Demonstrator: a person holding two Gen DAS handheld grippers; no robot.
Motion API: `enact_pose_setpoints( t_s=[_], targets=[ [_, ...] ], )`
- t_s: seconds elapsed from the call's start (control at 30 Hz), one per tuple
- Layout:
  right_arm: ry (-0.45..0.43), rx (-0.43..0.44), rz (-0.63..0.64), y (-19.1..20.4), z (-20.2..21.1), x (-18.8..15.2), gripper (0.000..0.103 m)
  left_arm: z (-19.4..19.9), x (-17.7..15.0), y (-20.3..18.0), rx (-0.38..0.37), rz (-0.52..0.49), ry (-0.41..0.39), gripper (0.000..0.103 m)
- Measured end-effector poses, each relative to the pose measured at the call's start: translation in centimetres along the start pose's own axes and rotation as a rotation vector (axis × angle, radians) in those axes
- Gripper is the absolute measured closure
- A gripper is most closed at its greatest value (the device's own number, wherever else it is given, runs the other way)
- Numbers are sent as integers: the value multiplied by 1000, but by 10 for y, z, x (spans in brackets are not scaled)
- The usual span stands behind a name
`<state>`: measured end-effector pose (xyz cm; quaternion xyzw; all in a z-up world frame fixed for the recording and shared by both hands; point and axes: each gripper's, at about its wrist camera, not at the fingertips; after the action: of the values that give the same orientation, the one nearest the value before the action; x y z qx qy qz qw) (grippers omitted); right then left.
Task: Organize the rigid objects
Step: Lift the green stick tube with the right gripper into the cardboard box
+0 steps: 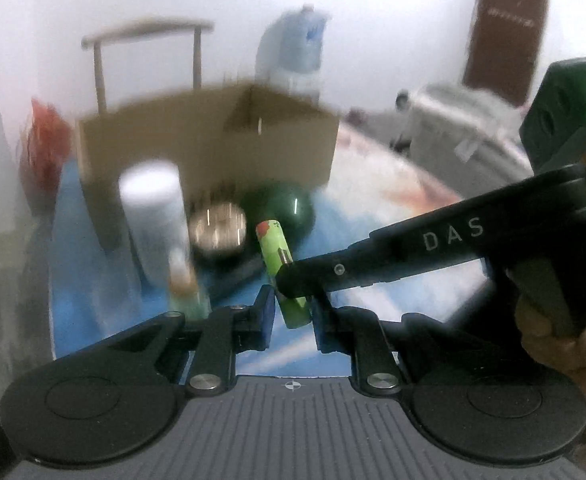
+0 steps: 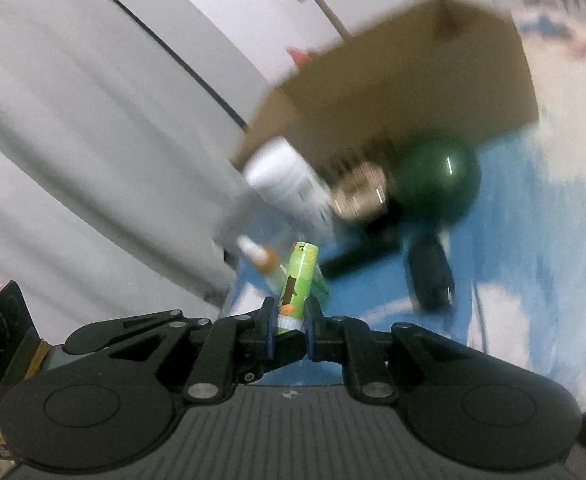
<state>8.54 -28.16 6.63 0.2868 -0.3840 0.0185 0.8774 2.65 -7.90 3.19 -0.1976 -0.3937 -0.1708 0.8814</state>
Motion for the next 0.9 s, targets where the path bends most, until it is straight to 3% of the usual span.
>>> enact_pose_setpoints(
  t_s=[0.17,0.3,0.5,0.7,0.83,0.9],
  targets=[
    [-102,8,104,21,15,58,87,14,52,0,17,-36,-113,85],
    [-114,15,156,24,-3,106,87,3,95,14,47,-42,-131,85],
    [15,15,121,-4,-77,170,87,-65,146,59,95,13,-7,85],
    [186,-3,23,-46,-168,205,87,-125,158,108,131,101,169,85],
    [244,-24,-9,-60,-212,219,86,-152,164,125,185,120,220,83],
    [247,-43,-12,-61,-221,220,83,-153,167,128,220,119,208,82]
  ],
)
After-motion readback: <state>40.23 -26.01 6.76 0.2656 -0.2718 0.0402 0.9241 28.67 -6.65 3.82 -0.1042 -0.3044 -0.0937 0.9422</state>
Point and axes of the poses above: each gripper's, at about its wrist camera, not at the fingertips, and z roughly against the way its jaws point, y to its left, x to its top, and after that the axes turned 10 degrees about z, right-handed
